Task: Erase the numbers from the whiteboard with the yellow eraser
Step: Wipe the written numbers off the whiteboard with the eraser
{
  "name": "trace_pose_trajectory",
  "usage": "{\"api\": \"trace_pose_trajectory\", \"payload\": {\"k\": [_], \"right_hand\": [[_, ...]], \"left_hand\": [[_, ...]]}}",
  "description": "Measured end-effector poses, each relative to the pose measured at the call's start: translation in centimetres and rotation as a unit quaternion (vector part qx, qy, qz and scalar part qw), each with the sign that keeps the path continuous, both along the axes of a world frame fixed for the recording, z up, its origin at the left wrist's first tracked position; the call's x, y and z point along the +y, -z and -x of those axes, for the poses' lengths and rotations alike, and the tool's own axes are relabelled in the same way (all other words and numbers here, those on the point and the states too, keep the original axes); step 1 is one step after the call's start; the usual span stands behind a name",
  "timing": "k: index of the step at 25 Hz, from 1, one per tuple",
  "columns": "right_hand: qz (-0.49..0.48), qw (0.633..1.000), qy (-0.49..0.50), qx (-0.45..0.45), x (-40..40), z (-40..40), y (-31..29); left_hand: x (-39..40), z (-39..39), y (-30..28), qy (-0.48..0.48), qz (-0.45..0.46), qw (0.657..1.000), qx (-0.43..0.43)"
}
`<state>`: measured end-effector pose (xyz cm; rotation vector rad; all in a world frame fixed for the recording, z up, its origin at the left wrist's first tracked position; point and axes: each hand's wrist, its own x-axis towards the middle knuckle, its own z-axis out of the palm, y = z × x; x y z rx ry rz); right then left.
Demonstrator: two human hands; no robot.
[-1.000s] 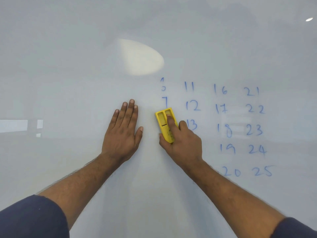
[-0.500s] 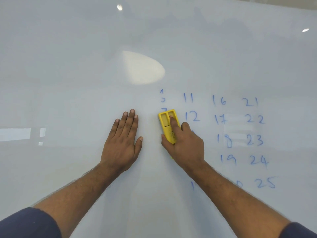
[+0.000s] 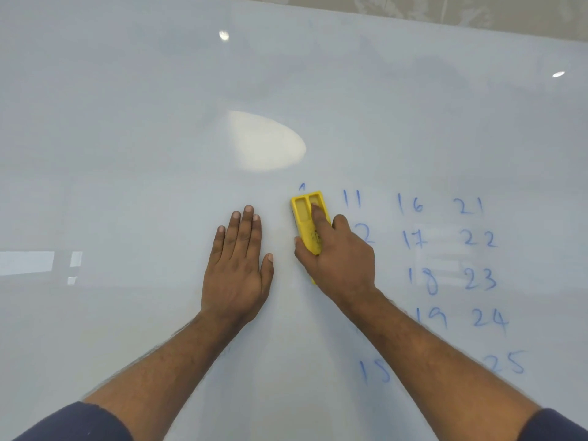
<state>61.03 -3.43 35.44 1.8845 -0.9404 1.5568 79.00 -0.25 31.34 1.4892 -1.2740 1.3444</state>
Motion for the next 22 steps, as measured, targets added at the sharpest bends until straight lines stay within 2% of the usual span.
{"api": "trace_pose_trajectory", "payload": {"k": [3, 9, 14, 19, 22], "right_hand": [[0.02, 0.998, 0.018, 0.049, -0.6, 1.7, 0.3], [0.012, 1.0, 0.004, -0.005, -0.4, 0.2, -3.9], [0.051, 0.995, 0.029, 0.083, -0.8, 1.2, -1.9], [0.014, 1.0, 0.02, -0.012, -2.1, 3.4, -4.5], [0.026, 1.0, 0.011, -0.004, -1.7, 2.3, -4.8]], "left_hand": [[0.2, -0.3, 0.0, 0.003, 0.001, 1.0, -0.016], [0.0, -0.3, 0.2, 0.0, 0.003, 1.0, -0.008], [0.2, -0.7, 0.3, -0.001, -0.002, 1.0, -0.019], [0.2, -0.4, 0.4, 0.003, -0.008, 1.0, -0.006], [0.0, 0.0, 0.3, 0.026, 0.002, 1.0, 0.013]]}}
